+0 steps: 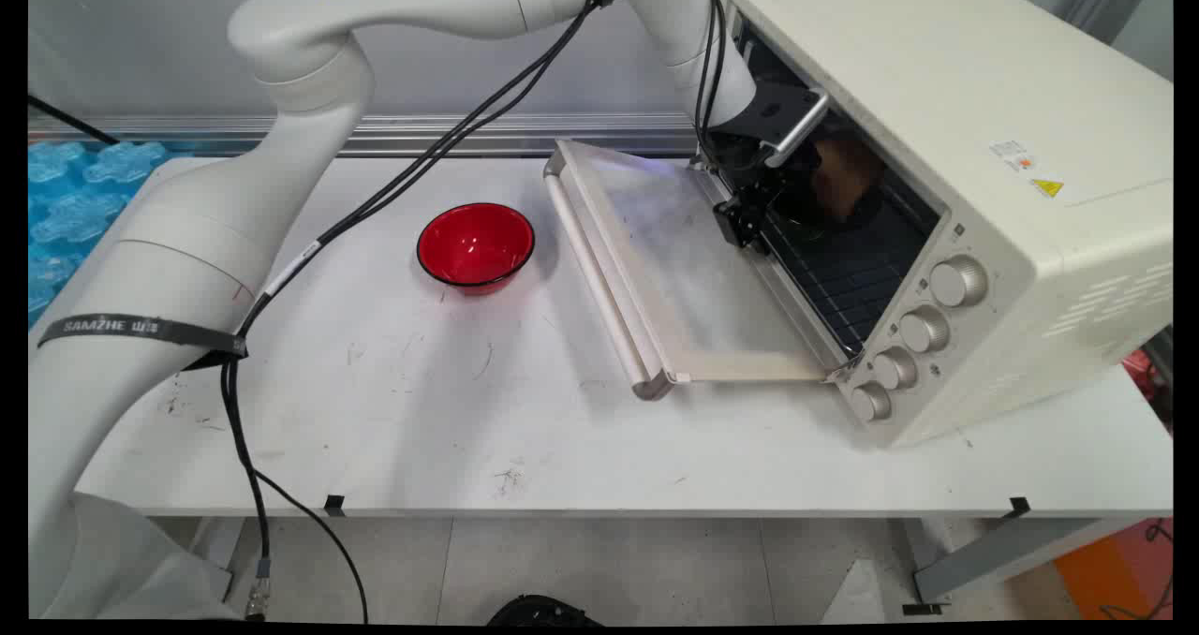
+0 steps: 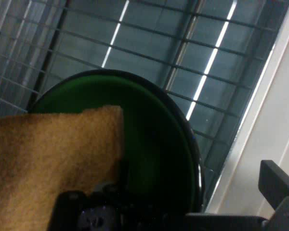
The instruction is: Close the oven
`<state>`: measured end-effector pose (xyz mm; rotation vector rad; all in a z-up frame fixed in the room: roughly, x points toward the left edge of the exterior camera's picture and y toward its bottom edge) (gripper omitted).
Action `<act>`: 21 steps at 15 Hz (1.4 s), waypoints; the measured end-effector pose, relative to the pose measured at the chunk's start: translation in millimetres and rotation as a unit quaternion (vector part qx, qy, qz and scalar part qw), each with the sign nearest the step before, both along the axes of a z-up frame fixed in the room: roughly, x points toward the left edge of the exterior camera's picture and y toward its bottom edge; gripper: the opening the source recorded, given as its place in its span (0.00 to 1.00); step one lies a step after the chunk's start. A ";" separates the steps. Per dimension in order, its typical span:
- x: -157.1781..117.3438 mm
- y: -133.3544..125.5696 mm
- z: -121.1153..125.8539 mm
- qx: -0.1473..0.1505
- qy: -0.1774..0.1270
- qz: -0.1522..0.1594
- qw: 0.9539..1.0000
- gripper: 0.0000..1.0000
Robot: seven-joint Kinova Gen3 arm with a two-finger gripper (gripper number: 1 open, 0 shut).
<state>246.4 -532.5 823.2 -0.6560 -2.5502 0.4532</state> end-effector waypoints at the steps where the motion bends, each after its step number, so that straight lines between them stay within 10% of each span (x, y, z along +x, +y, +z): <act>1: 0.7 2.7 3.2 0.001 0.001 0.002 1.000 1.00; 11: 8.3 28.2 30.6 0.021 0.008 0.019 1.000 1.00; 21: 44.7 80.8 79.4 0.063 0.045 0.153 0.985 1.00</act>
